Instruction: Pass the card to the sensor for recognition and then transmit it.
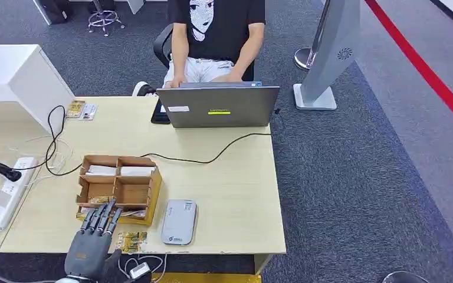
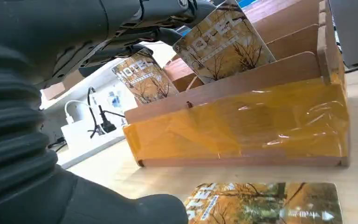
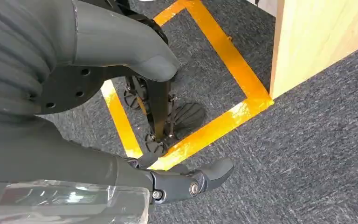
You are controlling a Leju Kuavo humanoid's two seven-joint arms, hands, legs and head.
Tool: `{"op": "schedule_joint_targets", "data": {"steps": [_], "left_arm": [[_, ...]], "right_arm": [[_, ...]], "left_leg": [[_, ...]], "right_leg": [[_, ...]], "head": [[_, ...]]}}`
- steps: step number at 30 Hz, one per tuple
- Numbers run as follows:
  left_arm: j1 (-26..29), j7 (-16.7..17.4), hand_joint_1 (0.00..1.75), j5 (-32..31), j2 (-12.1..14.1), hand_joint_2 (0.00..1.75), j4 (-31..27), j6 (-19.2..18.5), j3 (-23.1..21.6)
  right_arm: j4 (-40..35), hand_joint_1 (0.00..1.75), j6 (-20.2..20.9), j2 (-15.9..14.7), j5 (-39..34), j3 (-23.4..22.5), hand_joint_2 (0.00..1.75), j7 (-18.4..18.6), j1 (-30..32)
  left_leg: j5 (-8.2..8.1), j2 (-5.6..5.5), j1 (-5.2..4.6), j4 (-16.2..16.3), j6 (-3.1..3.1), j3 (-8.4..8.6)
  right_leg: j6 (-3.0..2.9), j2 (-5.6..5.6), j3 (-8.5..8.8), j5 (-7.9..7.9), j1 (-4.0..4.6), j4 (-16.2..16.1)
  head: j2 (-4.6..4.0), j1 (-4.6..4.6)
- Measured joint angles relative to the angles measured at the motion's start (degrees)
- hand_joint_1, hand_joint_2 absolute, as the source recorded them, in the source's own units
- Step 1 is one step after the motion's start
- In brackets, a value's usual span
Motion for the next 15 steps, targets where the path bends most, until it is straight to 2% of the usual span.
{"op": "schedule_joint_targets", "data": {"steps": [15], "left_arm": [[-1.6,1.5,0.00,-0.2,1.4,1.75,-2.2,0.3,0.9]], "right_arm": [[-0.2,0.00,0.6,0.0,1.9,-1.3,1.75,0.0,0.0]], "left_leg": [[0.02,0.00,0.00,0.0,0.01,0.00]], "right_leg": [[-0.01,0.01,-0.01,0.01,0.00,0.0]], "head": [[0.00,0.00]]}}
